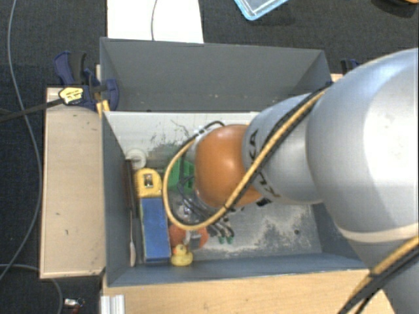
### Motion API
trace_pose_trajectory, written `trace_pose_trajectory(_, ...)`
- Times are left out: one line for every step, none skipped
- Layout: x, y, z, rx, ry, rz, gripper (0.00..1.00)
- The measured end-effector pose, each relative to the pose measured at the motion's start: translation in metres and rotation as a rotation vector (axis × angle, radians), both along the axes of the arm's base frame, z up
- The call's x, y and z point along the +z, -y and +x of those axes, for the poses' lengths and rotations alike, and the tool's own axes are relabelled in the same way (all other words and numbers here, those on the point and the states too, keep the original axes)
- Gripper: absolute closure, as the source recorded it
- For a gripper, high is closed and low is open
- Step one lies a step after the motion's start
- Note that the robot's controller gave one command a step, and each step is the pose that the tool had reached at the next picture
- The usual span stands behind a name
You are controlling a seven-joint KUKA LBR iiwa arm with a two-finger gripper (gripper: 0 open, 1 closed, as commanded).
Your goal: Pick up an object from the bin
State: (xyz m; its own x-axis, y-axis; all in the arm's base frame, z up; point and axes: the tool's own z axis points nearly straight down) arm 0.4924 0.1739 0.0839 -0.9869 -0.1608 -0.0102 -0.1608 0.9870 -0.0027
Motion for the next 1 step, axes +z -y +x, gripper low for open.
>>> trace_pose_trajectory(0.0000, 0.0000, 0.0000, -0.001, 0.000, 0.000, 1.00)
